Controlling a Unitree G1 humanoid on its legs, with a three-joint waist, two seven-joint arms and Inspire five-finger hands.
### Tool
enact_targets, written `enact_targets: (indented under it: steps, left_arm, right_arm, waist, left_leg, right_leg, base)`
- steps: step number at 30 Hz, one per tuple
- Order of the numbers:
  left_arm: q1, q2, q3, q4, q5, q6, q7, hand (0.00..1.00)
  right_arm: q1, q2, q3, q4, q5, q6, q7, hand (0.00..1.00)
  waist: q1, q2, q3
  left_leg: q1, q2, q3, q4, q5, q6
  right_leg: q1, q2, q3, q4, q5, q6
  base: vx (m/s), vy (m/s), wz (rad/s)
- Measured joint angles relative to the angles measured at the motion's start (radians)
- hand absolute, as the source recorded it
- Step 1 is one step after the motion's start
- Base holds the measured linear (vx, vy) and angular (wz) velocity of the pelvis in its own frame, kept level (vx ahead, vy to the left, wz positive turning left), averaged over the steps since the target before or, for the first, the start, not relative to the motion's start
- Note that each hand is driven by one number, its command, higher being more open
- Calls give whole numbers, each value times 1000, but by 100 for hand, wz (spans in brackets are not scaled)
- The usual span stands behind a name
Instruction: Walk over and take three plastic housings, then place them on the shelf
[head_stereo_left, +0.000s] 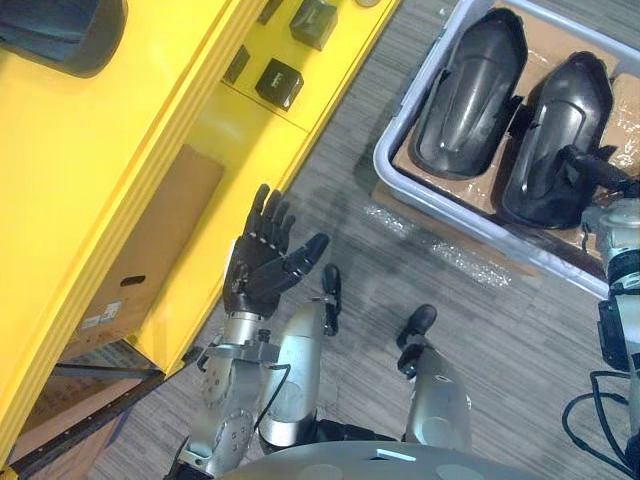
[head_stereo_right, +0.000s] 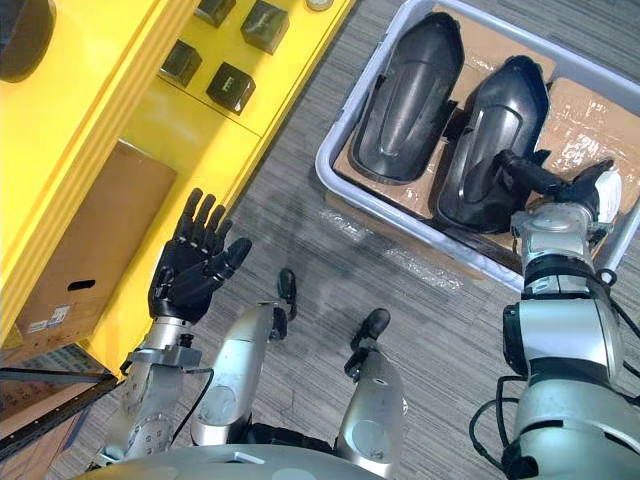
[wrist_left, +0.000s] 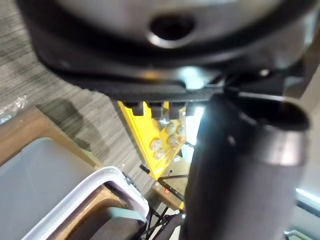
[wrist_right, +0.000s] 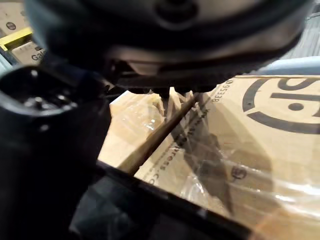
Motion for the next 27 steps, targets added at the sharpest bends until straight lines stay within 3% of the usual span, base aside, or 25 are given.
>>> enact_targets:
  steps: [1, 6, 11, 15, 19, 22, 27]
  left_arm:
    - [0, 0, -1, 0, -17, 0, -8, 100]
    - [0, 0, 2, 0, -83, 2, -34, 100]
    - [-1, 1, 2, 0, -89, 26, -43, 100]
    - [1, 1, 7, -2, -121, 28, -63, 100]
    - [10, 1, 30, -26, -119, 45, -62, 100]
    - [60, 3, 96, -136, -121, 49, -61, 100]
    - [87, 2, 208, -216, -119, 51, -53, 100]
  right_arm:
    - [6, 0, 0, -10, -18, 8, 3, 0]
    - [15, -1, 19, -56, -157, 65, 11, 0]
    - [10, -32, 67, -64, -374, 165, 37, 0]
    - [6, -31, 79, -65, -436, 209, 47, 0]
    - [29, -28, 75, -111, -437, 215, 64, 0]
    - [130, -7, 60, -296, -447, 214, 43, 0]
    - [327, 14, 34, -487, -472, 228, 40, 0]
  waist:
    - [1, 0, 0]
    - [1, -1, 1]
    - [2, -13, 2]
    - [1, -13, 2]
    - [-4, -15, 1]
    - [-25, -32, 2]
    - [-24, -56, -2]
  left_leg:
    - [0, 0, 0, -1, 1, 0]
    - [6, -2, 3, -22, 13, -3]
    - [41, -10, 11, -94, 56, -12]
    - [62, -14, -1, -148, 93, -24]
    - [85, -15, -6, -183, 115, -31]
    - [117, -22, -8, -223, 136, -34]
    - [180, -26, -18, -255, 140, -39]
  right_leg:
    - [-1, -1, 0, 0, 0, 0]
    - [-4, -6, 2, -1, 0, 0]
    - [-5, -7, 4, -1, -4, -6]
    - [-4, -5, -11, 7, -12, -19]
    - [2, -3, -17, 17, -19, -27]
    - [22, -4, -22, 13, -20, -27]
    - [85, 1, -38, -1, -26, -26]
  base:
    - [0, 0, 0]
    - [0, 0, 0]
    - [-2, -13, 1]
    - [2, -49, 9]
    - [3, -24, 4]
    - [-3, 2, 5]
    - [15, -5, 9]
